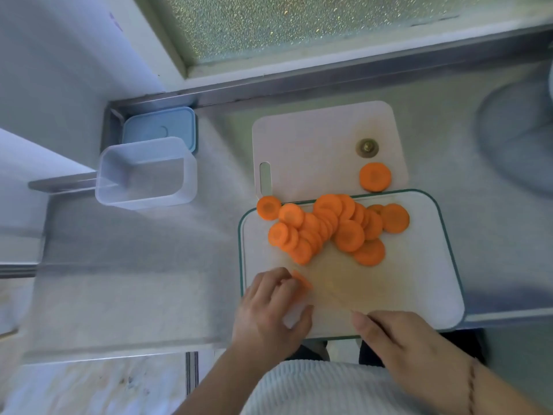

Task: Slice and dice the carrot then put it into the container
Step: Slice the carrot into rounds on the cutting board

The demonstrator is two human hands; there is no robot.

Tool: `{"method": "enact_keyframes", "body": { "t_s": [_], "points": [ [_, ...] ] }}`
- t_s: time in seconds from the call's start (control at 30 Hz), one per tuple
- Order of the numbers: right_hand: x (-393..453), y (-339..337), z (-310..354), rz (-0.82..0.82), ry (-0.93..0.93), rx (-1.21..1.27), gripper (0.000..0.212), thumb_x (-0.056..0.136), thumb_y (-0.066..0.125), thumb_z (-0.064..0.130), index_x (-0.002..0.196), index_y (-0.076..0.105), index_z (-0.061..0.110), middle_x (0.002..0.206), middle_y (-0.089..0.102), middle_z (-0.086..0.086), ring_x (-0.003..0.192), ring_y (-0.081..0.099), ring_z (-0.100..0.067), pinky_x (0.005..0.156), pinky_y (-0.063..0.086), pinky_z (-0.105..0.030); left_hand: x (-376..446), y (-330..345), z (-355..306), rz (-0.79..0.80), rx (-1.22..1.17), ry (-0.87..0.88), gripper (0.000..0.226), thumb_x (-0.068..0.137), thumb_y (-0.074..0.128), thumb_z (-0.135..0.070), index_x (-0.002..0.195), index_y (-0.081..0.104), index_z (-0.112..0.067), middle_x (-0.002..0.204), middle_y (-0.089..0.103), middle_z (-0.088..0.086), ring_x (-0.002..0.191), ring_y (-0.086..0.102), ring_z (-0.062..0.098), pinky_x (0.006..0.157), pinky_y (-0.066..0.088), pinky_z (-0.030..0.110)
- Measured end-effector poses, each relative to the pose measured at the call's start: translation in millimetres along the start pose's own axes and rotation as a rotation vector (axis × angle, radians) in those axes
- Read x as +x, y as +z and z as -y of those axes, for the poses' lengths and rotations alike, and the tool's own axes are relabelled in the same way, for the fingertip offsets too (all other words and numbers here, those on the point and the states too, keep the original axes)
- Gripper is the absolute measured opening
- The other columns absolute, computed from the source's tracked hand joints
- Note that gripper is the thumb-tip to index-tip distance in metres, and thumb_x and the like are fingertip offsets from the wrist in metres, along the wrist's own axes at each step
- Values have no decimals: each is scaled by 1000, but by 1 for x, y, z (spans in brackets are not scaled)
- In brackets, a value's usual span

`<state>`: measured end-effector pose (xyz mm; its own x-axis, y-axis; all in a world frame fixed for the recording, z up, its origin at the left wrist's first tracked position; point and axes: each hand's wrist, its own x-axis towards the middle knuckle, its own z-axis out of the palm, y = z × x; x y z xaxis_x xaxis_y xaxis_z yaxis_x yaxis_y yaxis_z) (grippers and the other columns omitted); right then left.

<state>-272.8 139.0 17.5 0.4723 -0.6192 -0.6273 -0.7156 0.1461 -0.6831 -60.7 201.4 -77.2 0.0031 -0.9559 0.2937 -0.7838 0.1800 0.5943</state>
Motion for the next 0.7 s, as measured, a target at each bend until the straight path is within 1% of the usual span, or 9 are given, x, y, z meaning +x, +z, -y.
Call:
{"method": "enact_keyframes", "body": {
  "t_s": [0.1,0.17,0.27,0.33,0.4,0.5,0.57,0.63,0.7],
  "points": [
    [0,7,0,17,-25,-41,50,81,30,66,59,45,24,58,56,16,61,53,-4,60,40,-16,-9,13,9,-56,14,-47,41,69,72,-1,103,59,-19,103,63,6,87,62,27,71,54,33],
    [3,11,0,-10,-38,-60,54,79,27,69,60,47,23,59,57,12,63,54,-5,62,41,-18,-6,14,16,-87,12,-22,44,66,72,4,103,59,-17,97,65,9,83,63,29,71,55,33],
    [6,14,0,-57,-56,-59,66,77,19,80,60,46,22,58,55,7,60,54,-8,59,41,-19,0,12,24,-102,1,26,46,64,70,7,103,61,-16,95,66,10,82,63,29,75,54,31],
    [8,16,-1,-69,-58,-55,74,72,13,89,58,45,24,58,56,10,59,53,-8,58,41,-19,3,12,28,-109,-2,44,44,64,67,6,103,61,-15,95,66,10,83,63,28,76,54,31],
    [7,17,-1,-72,-45,-56,74,71,11,90,58,44,24,57,55,12,58,53,-8,58,43,-21,4,13,29,-119,-10,46,40,67,63,3,103,61,-15,93,66,10,83,62,27,77,54,30],
    [7,21,-1,-78,-29,-70,83,64,5,95,58,45,22,60,58,11,60,55,-10,61,44,-24,2,17,26,-143,-31,23,46,62,66,6,102,61,-16,93,67,11,83,62,27,78,54,29],
    [10,26,-1,-64,-22,-86,87,63,4,95,60,47,20,59,59,6,61,56,-10,64,46,-28,3,19,24,-157,-53,8,46,59,69,9,97,60,-15,96,67,9,82,63,28,77,54,30],
    [18,29,-1,-35,-18,-85,84,72,8,89,64,50,16,56,56,0,58,54,-11,67,48,-32,2,22,24,-175,-60,17,41,60,70,11,90,58,-14,101,65,6,82,63,29,76,53,32],
    [29,30,3,-4,-8,-61,72,82,16,77,61,45,14,51,47,1,51,46,-9,60,45,-30,1,24,25,-187,-60,20,39,60,71,12,87,58,-14,105,63,4,82,63,28,76,53,32]
  ]
}}
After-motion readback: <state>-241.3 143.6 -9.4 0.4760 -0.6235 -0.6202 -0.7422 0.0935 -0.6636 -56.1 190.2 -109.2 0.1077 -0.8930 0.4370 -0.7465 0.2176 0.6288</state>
